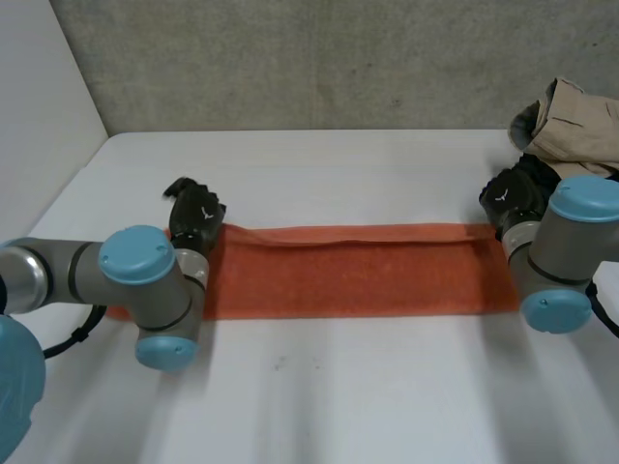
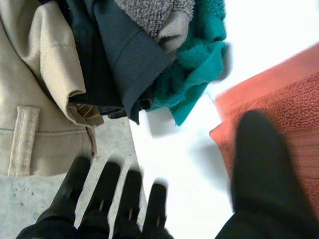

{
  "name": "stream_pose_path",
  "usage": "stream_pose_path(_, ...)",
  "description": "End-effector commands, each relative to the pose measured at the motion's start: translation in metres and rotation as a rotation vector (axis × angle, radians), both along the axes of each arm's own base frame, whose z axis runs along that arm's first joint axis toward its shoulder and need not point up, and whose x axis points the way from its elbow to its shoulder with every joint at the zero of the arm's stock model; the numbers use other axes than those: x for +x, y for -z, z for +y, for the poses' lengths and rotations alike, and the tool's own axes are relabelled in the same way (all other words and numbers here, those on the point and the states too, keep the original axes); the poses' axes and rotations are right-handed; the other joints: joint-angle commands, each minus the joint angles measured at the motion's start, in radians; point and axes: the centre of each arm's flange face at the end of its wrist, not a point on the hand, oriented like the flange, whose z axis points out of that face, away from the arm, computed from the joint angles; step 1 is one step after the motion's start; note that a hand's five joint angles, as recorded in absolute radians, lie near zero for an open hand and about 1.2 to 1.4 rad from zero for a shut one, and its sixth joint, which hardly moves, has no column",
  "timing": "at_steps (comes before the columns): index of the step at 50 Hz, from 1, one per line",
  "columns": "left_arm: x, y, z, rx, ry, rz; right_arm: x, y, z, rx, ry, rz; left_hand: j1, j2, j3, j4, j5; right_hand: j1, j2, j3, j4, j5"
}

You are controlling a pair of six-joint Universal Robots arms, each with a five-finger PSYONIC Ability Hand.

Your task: Fold the laundry.

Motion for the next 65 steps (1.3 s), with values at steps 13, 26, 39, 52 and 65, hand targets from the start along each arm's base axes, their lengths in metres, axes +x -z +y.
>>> stream_pose_path(13, -0.019, -0.062, 0.024, -0.114, 0.066, 0.076, 0.010, -0.064, 0.045, 0.031, -0.027, -0.245, -0.592, -0.635, -0.659, -0.655, -0.652, -0.205, -0.242, -0.274, -0.277, -0.246)
stream_pose_path(26, 0.015, -0.110, 0.089, -0.050, 0.092, 0.332, -0.041, -0.075, 0.098, 0.419, 0.009, -0.457, -0.592, -0.635, -0.659, -0.655, -0.652, -0.066, -0.103, -0.135, -0.138, -0.107)
stream_pose_path(39, 0.025, -0.091, 0.102, 0.104, 0.078, 0.511, -0.078, -0.030, 0.085, 0.392, 0.034, -0.501, -0.588, -0.631, -0.655, -0.652, -0.648, 0.084, 0.047, 0.015, 0.012, 0.043)
stream_pose_path(52, 0.024, -0.078, 0.103, 0.140, 0.074, 0.495, -0.081, -0.002, 0.074, 0.428, 0.057, -0.476, -0.588, -0.631, -0.655, -0.652, -0.648, 1.014, 0.977, 0.945, 0.942, 0.973)
stream_pose_path(65, 0.026, -0.081, 0.104, 0.134, 0.069, 0.493, -0.138, -0.015, 0.062, 0.339, 0.214, -0.418, -0.588, -0.631, -0.655, -0.652, -0.648, 1.017, 0.980, 0.948, 0.945, 0.976)
